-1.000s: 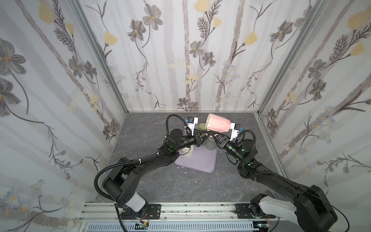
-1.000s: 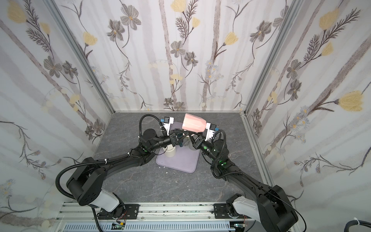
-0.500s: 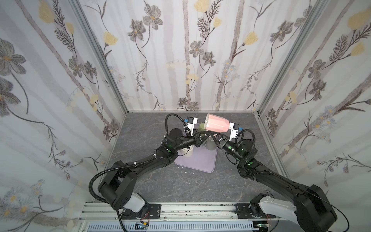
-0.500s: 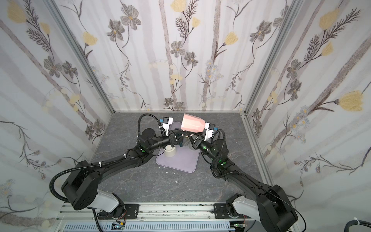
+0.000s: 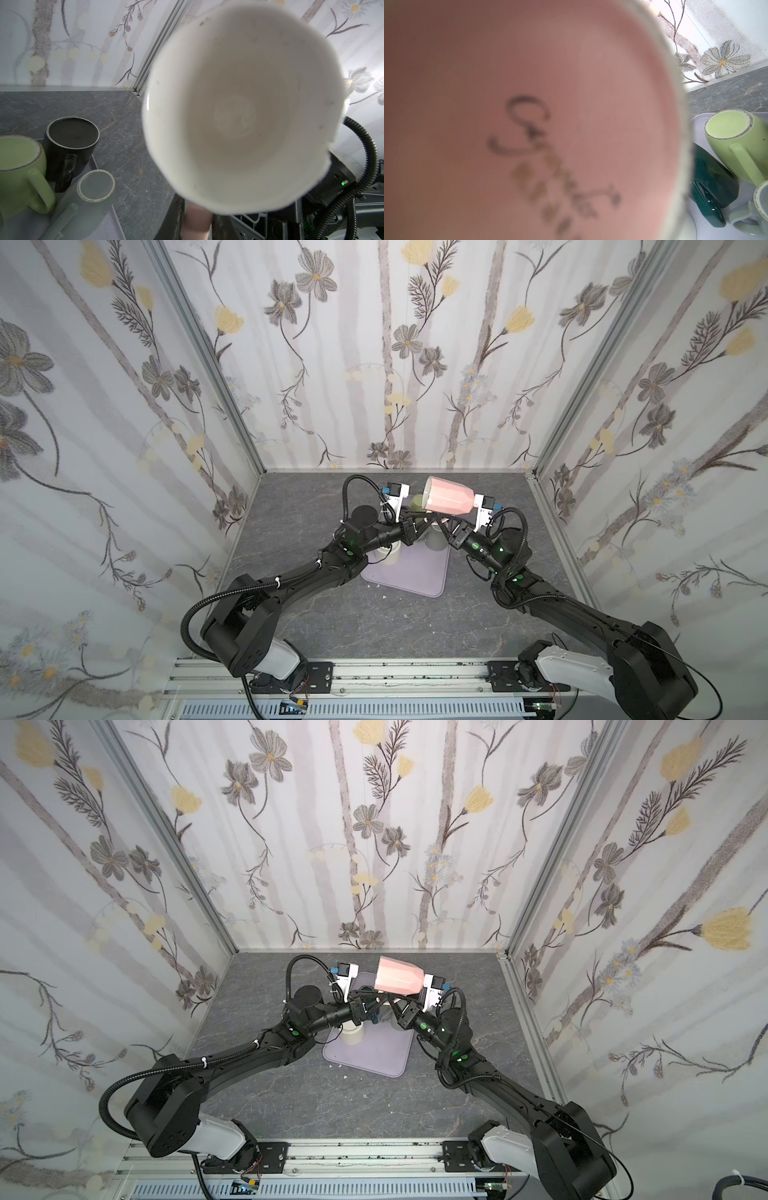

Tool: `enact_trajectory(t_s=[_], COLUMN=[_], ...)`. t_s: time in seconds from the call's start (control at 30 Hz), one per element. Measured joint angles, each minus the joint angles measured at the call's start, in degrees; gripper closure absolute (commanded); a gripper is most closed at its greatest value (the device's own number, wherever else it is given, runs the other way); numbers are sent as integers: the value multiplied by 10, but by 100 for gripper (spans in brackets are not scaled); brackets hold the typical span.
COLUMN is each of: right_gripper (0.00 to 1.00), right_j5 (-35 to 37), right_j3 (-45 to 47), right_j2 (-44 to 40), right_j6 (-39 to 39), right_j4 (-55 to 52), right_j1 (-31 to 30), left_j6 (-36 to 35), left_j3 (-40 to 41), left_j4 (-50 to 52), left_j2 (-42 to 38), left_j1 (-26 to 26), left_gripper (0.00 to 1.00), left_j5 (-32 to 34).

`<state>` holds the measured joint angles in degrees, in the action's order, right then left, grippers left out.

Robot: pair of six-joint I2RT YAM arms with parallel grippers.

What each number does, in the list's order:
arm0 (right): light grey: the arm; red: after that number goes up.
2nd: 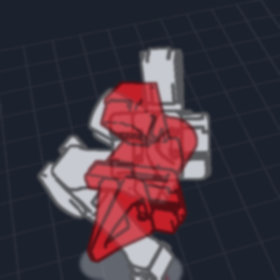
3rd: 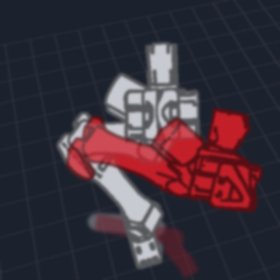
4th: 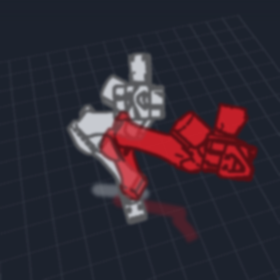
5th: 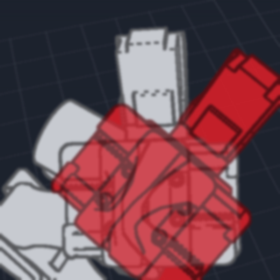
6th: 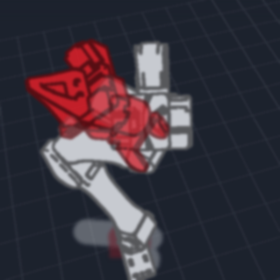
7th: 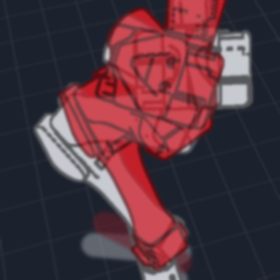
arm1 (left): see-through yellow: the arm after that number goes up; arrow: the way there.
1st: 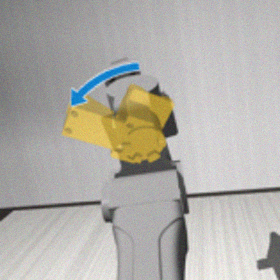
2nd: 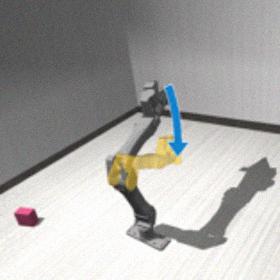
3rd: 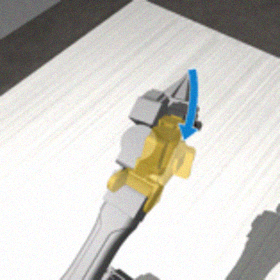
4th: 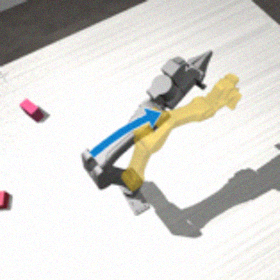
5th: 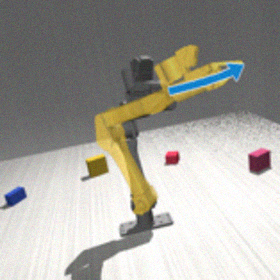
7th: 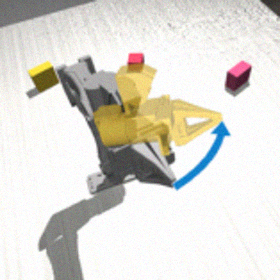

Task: Turn the mug right side up
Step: Place the mug at the top-left of the table.

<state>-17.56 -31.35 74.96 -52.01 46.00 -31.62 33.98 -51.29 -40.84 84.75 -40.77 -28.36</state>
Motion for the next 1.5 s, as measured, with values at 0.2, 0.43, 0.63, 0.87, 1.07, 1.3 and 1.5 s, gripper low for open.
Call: enact_trajectory(t_s=[0.2, 0.43, 0.63, 0.87, 1.07, 1.3, 1.5], right_gripper=[71, 70, 66, 60, 57, 47, 42], right_j5=[9, 13, 15, 15, 6, -5, -5], right_j3=[4, 4, 4, 4, 4, 4, 4], right_j2=[-1, 0, 0, 0, 0, 0, -7], right_j6=[26, 33, 40, 46, 54, 61, 63], right_j4=[-20, -25, -31, -57, -67, -42, -50], right_j1=[0, 0, 0, 0, -2, -2, -2], left_j6=[3, -8, -25, -37, -54, -72, -94], left_j3=[0, -12, -28, -33, -44, -54, -75], left_j4=[27, 58, 89, 115, 148, 224, 266], left_j2=[-2, -3, -1, 0, 3, 6, 6], left_j1=[-1, -2, -3, -3, -2, -2, -2], left_gripper=[100, 100, 100, 100, 100, 100, 100], left_j5=[4, 12, 27, 47, 76, 119, 151])
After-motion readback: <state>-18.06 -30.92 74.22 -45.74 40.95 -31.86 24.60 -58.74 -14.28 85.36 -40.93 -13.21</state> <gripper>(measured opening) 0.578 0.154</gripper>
